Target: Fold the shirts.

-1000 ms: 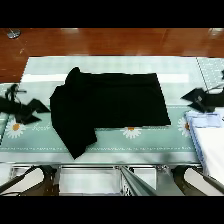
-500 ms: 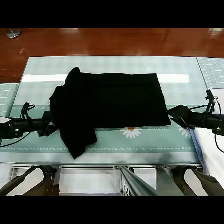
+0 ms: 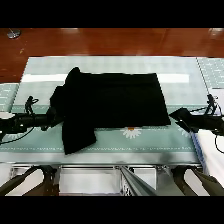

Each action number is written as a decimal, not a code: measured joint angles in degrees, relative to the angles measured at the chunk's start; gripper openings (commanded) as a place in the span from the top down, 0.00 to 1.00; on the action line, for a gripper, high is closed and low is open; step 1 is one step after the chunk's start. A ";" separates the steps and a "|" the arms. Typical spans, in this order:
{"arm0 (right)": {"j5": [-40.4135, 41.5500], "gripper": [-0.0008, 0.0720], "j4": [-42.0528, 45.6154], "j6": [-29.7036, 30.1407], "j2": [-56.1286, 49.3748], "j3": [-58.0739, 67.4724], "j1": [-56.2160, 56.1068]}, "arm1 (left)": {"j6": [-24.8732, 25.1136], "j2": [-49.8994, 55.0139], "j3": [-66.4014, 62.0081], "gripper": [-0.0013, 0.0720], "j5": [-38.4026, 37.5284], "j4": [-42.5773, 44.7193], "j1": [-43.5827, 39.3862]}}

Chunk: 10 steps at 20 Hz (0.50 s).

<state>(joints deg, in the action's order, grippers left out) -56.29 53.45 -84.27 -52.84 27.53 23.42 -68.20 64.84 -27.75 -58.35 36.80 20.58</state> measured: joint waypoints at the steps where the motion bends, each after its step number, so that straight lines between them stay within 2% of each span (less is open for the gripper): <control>1: 0.28 0.13 0.28 -0.52 -1.53 0.00 -0.04 | 0.39 0.00 -0.96 0.95 -0.61 -0.13 -0.07; 8: 0.90 0.14 -7.78 3.19 -13.51 2.34 -0.66 | 1.40 0.00 -4.35 0.95 -3.41 -0.42 -0.22; 9: 0.94 0.22 -8.48 3.48 -15.08 3.28 -1.70 | 1.42 0.00 -4.46 0.95 -3.48 -0.42 -0.22; 10: 1.31 0.59 -8.57 3.76 -16.61 4.33 -3.13 | 1.44 0.00 -4.57 0.95 -3.56 -0.44 -0.22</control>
<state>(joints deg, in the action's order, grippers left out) -54.98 44.88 -80.51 -69.45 31.86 20.29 -66.76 64.84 -32.32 -61.91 36.36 20.36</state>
